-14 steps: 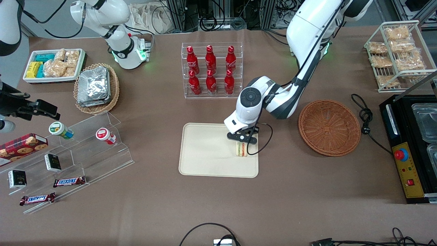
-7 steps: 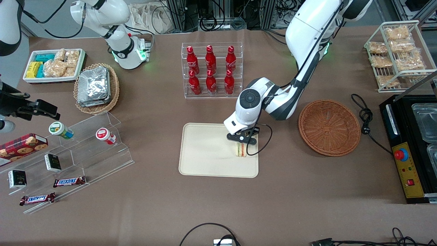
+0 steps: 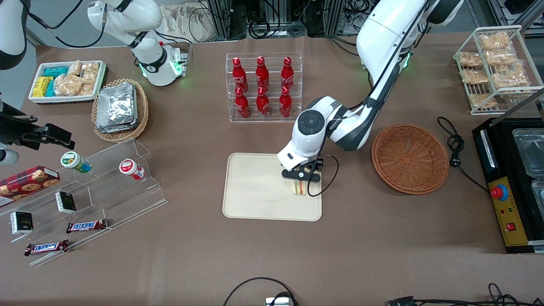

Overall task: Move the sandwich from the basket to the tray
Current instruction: 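Open the left gripper, release the sandwich, and raise the arm away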

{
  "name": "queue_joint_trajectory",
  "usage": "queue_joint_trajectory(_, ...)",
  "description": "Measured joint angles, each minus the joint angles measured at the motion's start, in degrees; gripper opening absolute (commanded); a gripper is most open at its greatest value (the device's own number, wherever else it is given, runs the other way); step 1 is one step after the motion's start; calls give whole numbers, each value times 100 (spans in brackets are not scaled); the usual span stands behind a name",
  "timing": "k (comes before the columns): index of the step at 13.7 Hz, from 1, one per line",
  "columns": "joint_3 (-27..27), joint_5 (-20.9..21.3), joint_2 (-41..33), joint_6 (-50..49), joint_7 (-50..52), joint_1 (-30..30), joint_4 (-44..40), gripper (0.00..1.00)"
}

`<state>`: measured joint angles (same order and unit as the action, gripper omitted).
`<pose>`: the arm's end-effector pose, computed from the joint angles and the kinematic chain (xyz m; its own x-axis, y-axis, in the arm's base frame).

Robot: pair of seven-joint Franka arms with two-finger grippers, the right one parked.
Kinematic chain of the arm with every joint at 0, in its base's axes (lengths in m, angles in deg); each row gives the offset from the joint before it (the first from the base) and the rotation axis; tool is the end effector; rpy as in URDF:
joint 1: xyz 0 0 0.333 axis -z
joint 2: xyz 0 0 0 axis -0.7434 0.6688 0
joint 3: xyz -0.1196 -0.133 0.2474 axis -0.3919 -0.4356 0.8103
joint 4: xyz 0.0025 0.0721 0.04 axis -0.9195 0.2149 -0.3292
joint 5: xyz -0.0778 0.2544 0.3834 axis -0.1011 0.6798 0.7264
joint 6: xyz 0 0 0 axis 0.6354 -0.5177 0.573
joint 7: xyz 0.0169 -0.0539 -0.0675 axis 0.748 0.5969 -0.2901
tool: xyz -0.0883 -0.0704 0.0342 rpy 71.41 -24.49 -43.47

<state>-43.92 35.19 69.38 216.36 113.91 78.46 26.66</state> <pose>0.5671 -0.4647 0.1958 0.9885 -0.1438 0.0459 -0.1451 -0.9890 0.0271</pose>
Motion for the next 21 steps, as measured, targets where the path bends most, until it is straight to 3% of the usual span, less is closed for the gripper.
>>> queue_joint_trajectory(6,130,-5,-13,-717,472,-91,-813,90)
queue_joint_trajectory(7,145,-5,-20,-971,599,-164,-995,100)
queue_joint_trajectory(11,217,-2,-102,-1921,850,-526,-1678,100)
queue_joint_trajectory(21,285,-3,-830,-2798,842,-1520,-1811,100)
